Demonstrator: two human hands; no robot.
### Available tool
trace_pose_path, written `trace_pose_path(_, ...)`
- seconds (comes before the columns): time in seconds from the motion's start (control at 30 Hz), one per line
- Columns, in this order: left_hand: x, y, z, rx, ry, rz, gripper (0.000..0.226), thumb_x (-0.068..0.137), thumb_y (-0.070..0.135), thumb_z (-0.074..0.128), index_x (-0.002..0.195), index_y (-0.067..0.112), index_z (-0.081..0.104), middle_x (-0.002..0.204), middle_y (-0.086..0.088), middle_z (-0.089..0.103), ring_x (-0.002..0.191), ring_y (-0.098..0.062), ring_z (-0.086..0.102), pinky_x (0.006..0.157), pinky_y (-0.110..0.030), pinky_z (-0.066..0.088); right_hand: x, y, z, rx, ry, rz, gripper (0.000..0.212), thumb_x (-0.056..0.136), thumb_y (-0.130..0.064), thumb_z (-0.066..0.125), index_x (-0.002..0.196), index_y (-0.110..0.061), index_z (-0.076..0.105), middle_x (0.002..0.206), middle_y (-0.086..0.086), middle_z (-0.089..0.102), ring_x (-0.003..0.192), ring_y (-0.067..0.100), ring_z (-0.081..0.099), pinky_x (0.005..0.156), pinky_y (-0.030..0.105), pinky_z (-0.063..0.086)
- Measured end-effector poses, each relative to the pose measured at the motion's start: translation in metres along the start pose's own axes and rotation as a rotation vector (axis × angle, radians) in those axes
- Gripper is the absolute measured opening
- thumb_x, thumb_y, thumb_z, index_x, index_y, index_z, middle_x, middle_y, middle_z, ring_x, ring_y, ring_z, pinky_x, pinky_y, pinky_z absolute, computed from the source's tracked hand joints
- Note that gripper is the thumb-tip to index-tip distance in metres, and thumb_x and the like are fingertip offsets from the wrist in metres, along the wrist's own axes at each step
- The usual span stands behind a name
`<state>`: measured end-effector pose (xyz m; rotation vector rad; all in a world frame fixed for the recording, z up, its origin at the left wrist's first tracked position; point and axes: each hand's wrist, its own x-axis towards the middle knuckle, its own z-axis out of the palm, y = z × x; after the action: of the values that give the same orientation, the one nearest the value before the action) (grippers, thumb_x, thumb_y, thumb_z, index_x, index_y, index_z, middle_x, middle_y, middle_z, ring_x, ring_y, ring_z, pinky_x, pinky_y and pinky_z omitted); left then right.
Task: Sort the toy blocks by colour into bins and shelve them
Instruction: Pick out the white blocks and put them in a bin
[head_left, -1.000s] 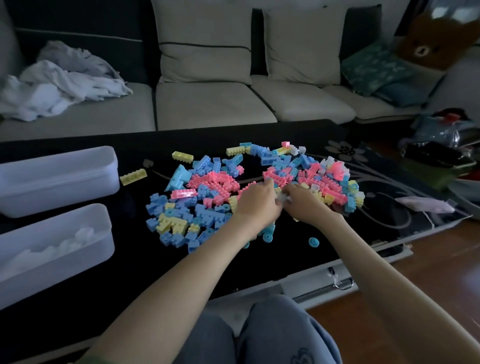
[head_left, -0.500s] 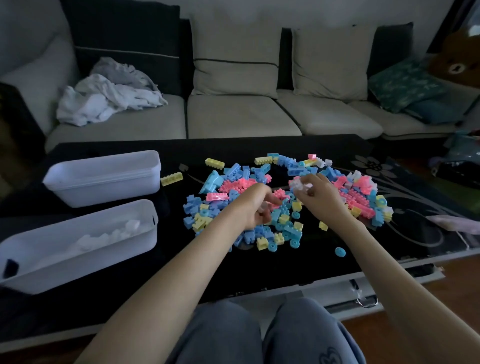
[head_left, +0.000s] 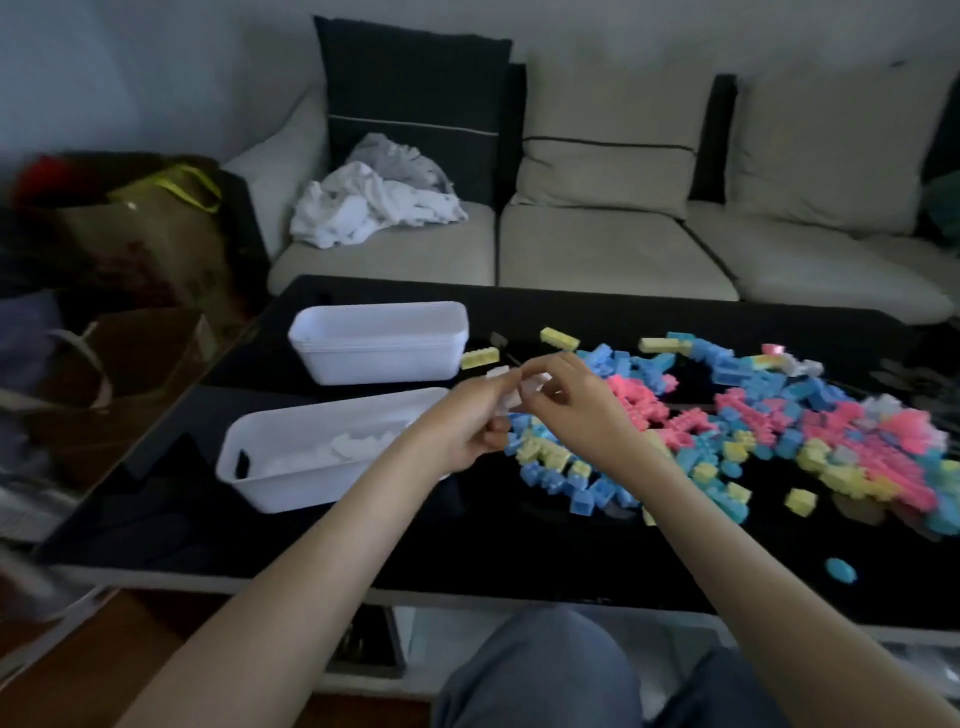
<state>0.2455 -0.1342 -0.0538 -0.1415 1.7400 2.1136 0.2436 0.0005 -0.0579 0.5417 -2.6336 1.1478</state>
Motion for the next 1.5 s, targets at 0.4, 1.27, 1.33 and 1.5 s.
trace_pose_path(0.4,-0.054,0.013,-0.144,1.037,0.423,-0.249,0.038,0.093,0.045,0.048,0.111,0.012,0.056,0.098,-0.005,0.065,0.077,-0.021,0.06,0.069,-0.031,0.046,0.016,-0.051,0.078,-0.024,-0.495,-0.153,0.044,0.096,-0.017,0.048,0.138,-0.026,0.044,0.144,-0.01,0.04,0.128,0.006,0.038,0.099,0.011,0.022)
trace_pose_path(1.27,0.075,-0.102,0.157,1.855,-0.238,0.508,0.068,0.097,0.058,0.02,0.153,0.025,-0.002,0.158,-0.012,-0.018,0.144,-0.032,-0.021,0.114,-0.052,-0.011,-0.119,0.173,-0.093,-0.584,-0.145,0.706,0.065,0.1,-0.048,0.012,0.15,-0.016,-0.011,0.158,-0.001,-0.015,0.144,0.016,-0.017,0.116,0.043,-0.008)
trace_pose_path(1.33,0.085,-0.096,0.162,1.831,-0.249,0.484,0.071,0.096,0.06,0.022,0.153,0.023,0.0,0.158,-0.011,-0.019,0.144,-0.03,-0.02,0.114,-0.052,-0.01,-0.111,0.18,-0.102,-0.531,-0.161,0.675,0.061,0.1,-0.045,0.011,0.15,-0.019,-0.01,0.157,-0.002,-0.017,0.143,0.016,-0.021,0.116,0.044,-0.009)
trace_pose_path(1.5,0.096,-0.073,0.191,1.721,-0.339,0.615,0.068,0.096,0.059,0.024,0.152,0.022,0.013,0.16,-0.005,-0.006,0.147,-0.024,-0.008,0.118,-0.049,-0.002,-0.116,0.207,-0.172,-0.503,0.181,0.823,0.053,0.099,-0.039,0.027,0.149,-0.026,0.013,0.158,0.007,0.005,0.145,0.026,0.002,0.114,0.047,0.005)
